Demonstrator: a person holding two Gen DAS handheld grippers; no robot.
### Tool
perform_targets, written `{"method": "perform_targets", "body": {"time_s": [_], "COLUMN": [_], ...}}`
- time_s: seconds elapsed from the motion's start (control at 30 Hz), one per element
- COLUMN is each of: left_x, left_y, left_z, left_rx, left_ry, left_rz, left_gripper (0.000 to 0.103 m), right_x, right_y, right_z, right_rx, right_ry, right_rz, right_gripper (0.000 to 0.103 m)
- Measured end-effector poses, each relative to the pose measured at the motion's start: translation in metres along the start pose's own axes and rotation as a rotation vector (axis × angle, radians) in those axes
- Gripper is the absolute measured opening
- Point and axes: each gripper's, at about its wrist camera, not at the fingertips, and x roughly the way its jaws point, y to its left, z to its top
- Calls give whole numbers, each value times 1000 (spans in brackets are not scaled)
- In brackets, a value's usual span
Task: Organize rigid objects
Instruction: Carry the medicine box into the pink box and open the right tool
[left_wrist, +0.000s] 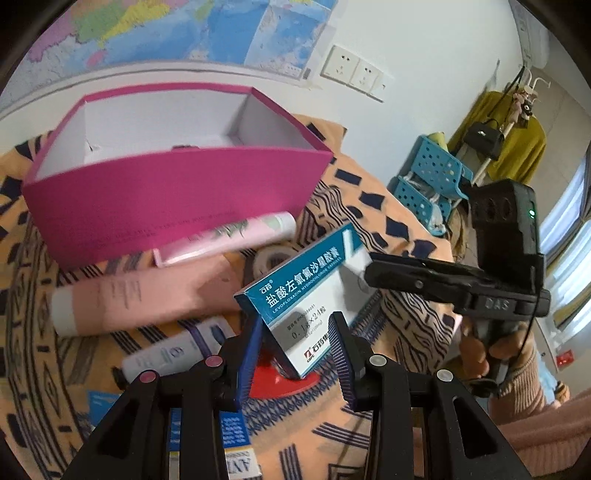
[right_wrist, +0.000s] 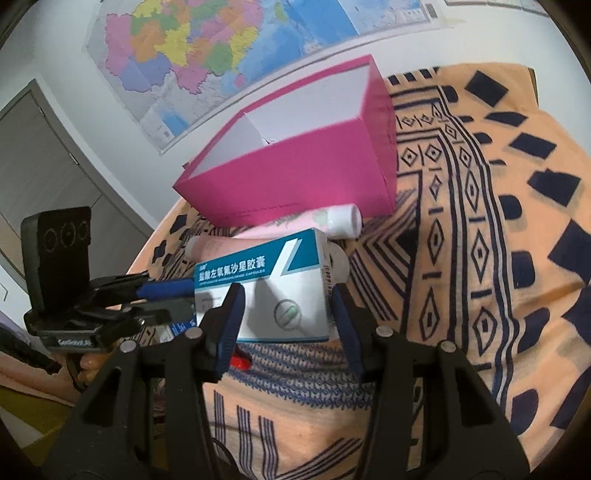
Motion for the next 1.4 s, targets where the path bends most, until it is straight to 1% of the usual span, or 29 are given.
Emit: {"method": "perform_targets", "body": {"time_s": [0.4,0.67,1.0,1.27,1.4], "left_x": [-13,-18,-26,-30,-27], "left_y": [3,1,2,3,5], "left_z": [22,39,72,103,115], "left_rx": [25,49,73,88,91], "left_ry": [-67,-102,-158,-202,-210], "left_rz": [92,119,151,180,201], "left_gripper": [37,37,37,37,37], "right_x": [1,-2,-9,-9,-4], "right_y": [14,18,24,21,18], "right_z": [17,33,63,92,106], "right_rx": [-26,-47,-89,-93,-84], "right_ry": [-34,-65,-115,-144,-149], "right_rz": [29,28,25,35,39], "right_gripper": [51,51,51,51,51]}}
